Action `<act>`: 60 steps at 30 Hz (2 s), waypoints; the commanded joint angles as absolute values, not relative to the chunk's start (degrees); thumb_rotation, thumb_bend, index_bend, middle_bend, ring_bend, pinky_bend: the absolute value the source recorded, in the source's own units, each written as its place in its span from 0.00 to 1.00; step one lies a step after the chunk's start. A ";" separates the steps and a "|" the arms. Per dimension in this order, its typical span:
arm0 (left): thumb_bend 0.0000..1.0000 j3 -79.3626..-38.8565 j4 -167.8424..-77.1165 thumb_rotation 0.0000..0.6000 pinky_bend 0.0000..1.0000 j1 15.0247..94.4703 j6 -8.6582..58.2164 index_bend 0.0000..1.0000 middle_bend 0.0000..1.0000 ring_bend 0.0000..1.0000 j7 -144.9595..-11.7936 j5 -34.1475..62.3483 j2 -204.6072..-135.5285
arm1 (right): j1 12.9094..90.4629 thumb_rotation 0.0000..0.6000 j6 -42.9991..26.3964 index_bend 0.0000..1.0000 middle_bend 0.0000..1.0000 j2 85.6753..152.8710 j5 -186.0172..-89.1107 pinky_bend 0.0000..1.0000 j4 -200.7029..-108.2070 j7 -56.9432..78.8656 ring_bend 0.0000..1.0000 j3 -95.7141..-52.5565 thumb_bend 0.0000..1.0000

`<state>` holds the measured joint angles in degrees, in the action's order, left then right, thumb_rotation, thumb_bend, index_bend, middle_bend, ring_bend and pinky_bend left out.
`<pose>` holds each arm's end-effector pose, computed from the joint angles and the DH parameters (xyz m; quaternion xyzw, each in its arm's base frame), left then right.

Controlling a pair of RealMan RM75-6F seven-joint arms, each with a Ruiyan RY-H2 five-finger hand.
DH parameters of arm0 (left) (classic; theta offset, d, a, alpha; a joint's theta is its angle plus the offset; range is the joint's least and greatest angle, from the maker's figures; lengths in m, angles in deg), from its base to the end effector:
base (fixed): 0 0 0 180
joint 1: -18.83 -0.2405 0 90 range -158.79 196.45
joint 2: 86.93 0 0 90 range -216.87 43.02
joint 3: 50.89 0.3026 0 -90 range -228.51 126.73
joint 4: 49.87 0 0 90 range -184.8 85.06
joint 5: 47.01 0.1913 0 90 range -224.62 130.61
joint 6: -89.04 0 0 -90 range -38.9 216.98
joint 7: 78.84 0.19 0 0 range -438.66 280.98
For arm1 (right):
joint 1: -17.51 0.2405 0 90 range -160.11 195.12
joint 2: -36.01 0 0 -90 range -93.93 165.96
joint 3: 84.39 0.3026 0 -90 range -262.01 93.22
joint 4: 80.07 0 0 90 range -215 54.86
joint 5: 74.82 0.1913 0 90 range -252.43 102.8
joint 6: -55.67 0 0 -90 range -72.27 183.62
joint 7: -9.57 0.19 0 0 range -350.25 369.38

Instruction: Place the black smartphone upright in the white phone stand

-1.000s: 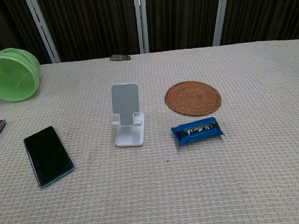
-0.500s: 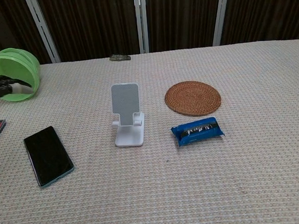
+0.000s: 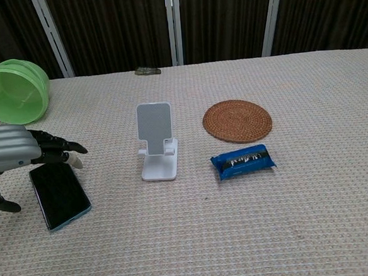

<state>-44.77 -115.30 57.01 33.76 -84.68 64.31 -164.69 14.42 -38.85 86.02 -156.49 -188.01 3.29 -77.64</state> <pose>-0.2702 0.3563 0.0173 -0.9111 -0.1597 -0.2361 0.2977 -0.3192 -0.1899 0.2997 0.5223 -0.3453 0.3735 0.6845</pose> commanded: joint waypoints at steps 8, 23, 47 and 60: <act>0.00 -42.83 -108.26 1.00 0.18 59.51 32.38 0.18 0.04 0.11 -87.05 65.09 -170.74 | 14.48 1.00 -38.52 0.00 0.00 86.03 -156.09 0.00 -188.23 2.78 0.00 -77.60 0.00; 0.00 -41.50 -108.75 1.00 0.43 60.85 31.64 0.52 0.41 0.45 -84.89 62.70 -170.71 | 14.26 1.00 -38.48 0.00 0.00 85.59 -156.01 0.00 -188.45 3.49 0.00 -77.61 0.00; 0.00 -52.71 -111.26 1.00 0.45 69.42 14.52 0.57 0.44 0.47 -52.18 72.91 -164.16 | 13.65 1.00 -38.99 0.00 0.00 84.52 -157.11 0.00 -188.50 6.35 0.00 -77.89 0.00; 0.00 -52.83 -113.41 1.00 0.42 78.41 29.10 0.54 0.42 0.46 -37.46 77.24 -168.54 | 13.15 1.00 -38.91 0.00 0.00 83.91 -156.28 0.00 -187.56 8.66 0.00 -77.89 0.00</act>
<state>-52.92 -113.11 77.37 27.77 -38.41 76.74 -167.66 13.20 -38.87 83.95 -156.27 -187.61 8.57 -77.87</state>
